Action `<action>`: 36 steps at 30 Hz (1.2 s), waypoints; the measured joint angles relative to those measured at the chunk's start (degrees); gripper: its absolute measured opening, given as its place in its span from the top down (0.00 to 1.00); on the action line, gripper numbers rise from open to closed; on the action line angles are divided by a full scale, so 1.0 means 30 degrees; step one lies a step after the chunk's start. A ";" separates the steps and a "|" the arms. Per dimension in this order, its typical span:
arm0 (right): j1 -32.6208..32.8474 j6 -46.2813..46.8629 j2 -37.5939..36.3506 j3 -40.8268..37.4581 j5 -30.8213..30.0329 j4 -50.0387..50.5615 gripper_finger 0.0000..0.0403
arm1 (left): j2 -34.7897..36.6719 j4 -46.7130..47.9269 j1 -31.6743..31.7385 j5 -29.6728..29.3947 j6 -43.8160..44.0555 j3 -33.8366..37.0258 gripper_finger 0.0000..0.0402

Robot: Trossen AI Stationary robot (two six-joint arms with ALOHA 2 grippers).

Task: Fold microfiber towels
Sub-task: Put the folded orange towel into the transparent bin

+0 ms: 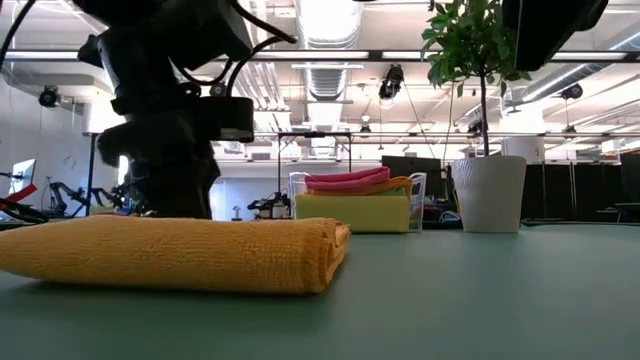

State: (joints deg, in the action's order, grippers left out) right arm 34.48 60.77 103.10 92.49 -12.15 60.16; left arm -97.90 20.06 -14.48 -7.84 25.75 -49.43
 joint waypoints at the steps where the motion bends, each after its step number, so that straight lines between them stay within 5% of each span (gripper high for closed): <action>1: 0.0000 0.0010 -0.0090 0.0000 -0.0012 0.0137 0.97 | -0.0017 0.0130 -0.0005 0.0020 0.0693 0.0002 0.79; 17: -0.0007 0.1197 -0.0736 0.0000 -0.0471 0.1398 0.97 | 0.1444 0.1674 -0.2519 0.2638 1.6103 0.0130 0.79; 23: -0.0007 0.1986 -0.0629 -0.0078 -0.0474 0.0534 0.97 | 0.2909 0.1104 -0.3401 0.2637 1.5998 -0.0224 0.79; 36: -0.0649 0.2055 0.0578 -0.1986 -0.0675 -0.7751 0.97 | 0.4706 0.1017 -0.4581 -0.0937 1.2254 -0.0495 0.79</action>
State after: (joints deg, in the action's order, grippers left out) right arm 32.53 66.94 104.83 86.53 -14.18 36.91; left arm -83.78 23.11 -28.22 -10.65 62.51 -50.92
